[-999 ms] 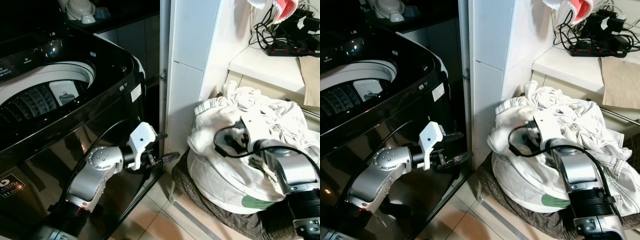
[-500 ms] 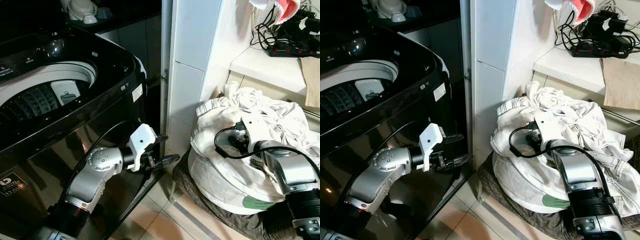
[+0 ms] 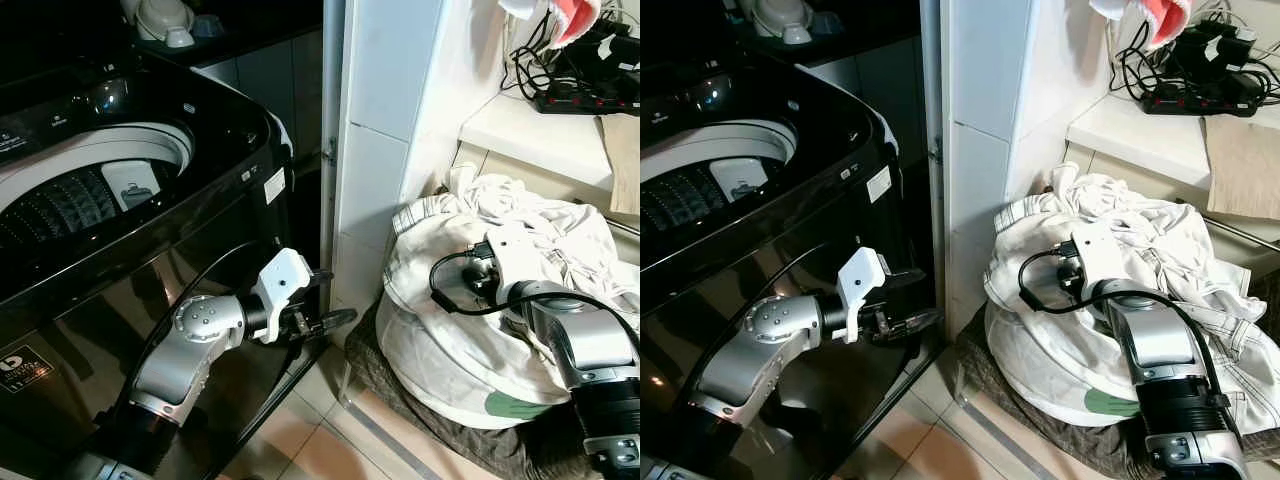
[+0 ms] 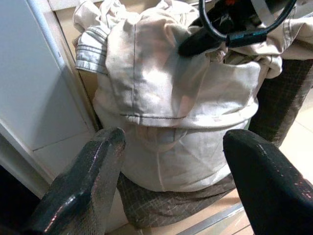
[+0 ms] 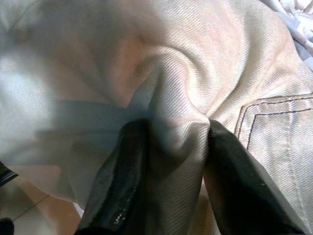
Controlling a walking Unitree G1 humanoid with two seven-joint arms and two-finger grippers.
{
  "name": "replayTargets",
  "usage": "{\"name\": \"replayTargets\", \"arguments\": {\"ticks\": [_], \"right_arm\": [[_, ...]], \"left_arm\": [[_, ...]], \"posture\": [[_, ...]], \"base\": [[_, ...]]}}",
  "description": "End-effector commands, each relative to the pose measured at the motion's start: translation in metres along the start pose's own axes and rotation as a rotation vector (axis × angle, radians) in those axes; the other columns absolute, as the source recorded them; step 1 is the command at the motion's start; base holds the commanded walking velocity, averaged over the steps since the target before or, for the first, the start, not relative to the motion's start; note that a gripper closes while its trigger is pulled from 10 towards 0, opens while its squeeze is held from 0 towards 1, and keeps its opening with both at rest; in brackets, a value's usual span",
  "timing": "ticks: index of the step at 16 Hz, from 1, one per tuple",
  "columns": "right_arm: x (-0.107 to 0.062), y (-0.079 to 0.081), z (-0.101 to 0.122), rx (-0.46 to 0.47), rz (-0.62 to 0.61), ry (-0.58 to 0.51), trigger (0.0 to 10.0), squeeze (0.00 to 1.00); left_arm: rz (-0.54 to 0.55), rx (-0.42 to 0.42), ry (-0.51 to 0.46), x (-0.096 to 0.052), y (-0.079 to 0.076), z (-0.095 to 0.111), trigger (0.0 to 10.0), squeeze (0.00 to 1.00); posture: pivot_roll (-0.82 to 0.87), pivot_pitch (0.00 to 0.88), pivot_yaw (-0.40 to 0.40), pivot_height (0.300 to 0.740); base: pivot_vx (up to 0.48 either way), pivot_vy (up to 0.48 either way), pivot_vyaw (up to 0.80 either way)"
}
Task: Clothes washing
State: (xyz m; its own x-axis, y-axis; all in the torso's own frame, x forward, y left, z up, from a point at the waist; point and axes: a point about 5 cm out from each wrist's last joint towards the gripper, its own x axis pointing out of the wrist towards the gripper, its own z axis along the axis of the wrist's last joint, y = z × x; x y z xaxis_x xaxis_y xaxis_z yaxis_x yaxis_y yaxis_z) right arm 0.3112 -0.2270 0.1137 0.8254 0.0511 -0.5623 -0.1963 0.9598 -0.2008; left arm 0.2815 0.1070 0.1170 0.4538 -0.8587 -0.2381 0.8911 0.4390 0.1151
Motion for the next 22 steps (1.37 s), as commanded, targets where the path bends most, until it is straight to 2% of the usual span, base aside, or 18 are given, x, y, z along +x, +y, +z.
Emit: {"name": "replayTargets", "arguments": {"ticks": [1, 5, 8, 11, 13, 14, 16, 17, 18, 19, 20, 21, 22], "right_arm": [[-0.003, -0.005, -0.003, 0.045, -0.01, 0.004, 0.0, 0.0], [-0.014, -0.008, 0.014, 0.117, 0.024, -0.082, 0.0, 0.0], [-0.035, -0.012, 0.047, 0.143, 0.097, -0.24, 0.0, 0.0], [-0.088, -0.014, 0.116, 0.207, 0.33, -0.647, 0.0, 0.0], [-0.117, -0.013, 0.142, 0.237, 0.445, -0.847, 0.0, 0.0], [-0.136, -0.013, 0.157, 0.272, 0.529, -0.986, 0.0, 0.0], [-0.164, -0.01, 0.174, 0.328, 0.664, -1.171, 0.0, 0.0], [-0.17, -0.011, 0.177, 0.36, 0.703, -1.213, 0.0, 0.0], [-0.173, -0.012, 0.178, 0.39, 0.718, -1.232, 0.0, 0.0], [-0.167, -0.011, 0.175, 0.37, 0.699, -1.193, 0.0, 0.0], [-0.155, -0.006, 0.168, 0.325, 0.655, -1.095, 0.0, 0.0], [-0.136, -0.001, 0.157, 0.277, 0.574, -0.949, 0.0, 0.0], [-0.12, 0.0, 0.147, 0.283, 0.521, -0.857, 0.0, 0.0]], "left_arm": [[0.016, 0.015, 0.029, -0.003, 0.005, -0.001, 10.0, 0.0], [0.029, 0.02, 0.039, -0.004, 0.007, -0.002, 10.0, 0.0], [0.045, 0.021, 0.034, -0.005, 0.01, -0.001, 10.0, 0.0], [0.064, 0.031, 0.017, -0.004, 0.013, 0.002, 10.0, 0.0], [0.094, 0.036, -0.017, -0.005, 0.017, 0.008, 10.0, 0.0], [0.151, 0.031, -0.077, -0.006, 0.024, 0.016, 10.0, 0.0], [0.265, 0.004, -0.195, -0.012, 0.039, 0.032, 10.0, 0.0], [0.298, -0.015, -0.249, -0.016, 0.045, 0.039, 10.0, 0.0], [0.327, -0.029, -0.3, -0.019, 0.05, 0.045, 10.0, 0.0], [0.358, -0.048, -0.341, -0.022, 0.054, 0.05, 10.0, 0.0], [0.39, -0.06, -0.393, -0.026, 0.058, 0.056, 10.0, 0.0], [0.397, -0.082, -0.461, -0.028, 0.059, 0.064, 10.0, 0.0], [0.346, -0.092, -0.502, -0.027, 0.055, 0.072, 10.0, 0.0]], "posture": [[-0.06, 0.0, 0.033, 0.74], [-0.06, 0.0, 0.035, 0.74], [-0.06, 0.0, 0.035, 0.74], [-0.07, 0.0, 0.037, 0.74], [-0.07, 0.0, 0.033, 0.74], [-0.07, 0.0, 0.03, 0.74], [-0.07, 0.0, 0.028, 0.74], [-0.07, 0.0, 0.026, 0.74], [-0.07, 0.0, 0.027, 0.74], [-0.07, 0.0, 0.027, 0.74], [-0.07, 0.0, 0.027, 0.74], [-0.07, 0.0, 0.028, 0.74], [-0.07, 0.0, 0.026, 0.74]], "base": [[0.0, 0.0, 0.0], [0.0, 0.0, 0.0], [0.0, 0.0, 0.0], [0.0, 0.0, 0.0], [0.0, 0.0, 0.0], [0.0, 0.0, 0.0], [0.0, 0.0, 0.0], [0.0, 0.0, 0.0], [0.0, 0.0, 0.0], [0.0, 0.0, 0.0], [0.0, 0.0, 0.0], [0.0, 0.0, 0.0], [0.0, 0.0, 0.0]]}}
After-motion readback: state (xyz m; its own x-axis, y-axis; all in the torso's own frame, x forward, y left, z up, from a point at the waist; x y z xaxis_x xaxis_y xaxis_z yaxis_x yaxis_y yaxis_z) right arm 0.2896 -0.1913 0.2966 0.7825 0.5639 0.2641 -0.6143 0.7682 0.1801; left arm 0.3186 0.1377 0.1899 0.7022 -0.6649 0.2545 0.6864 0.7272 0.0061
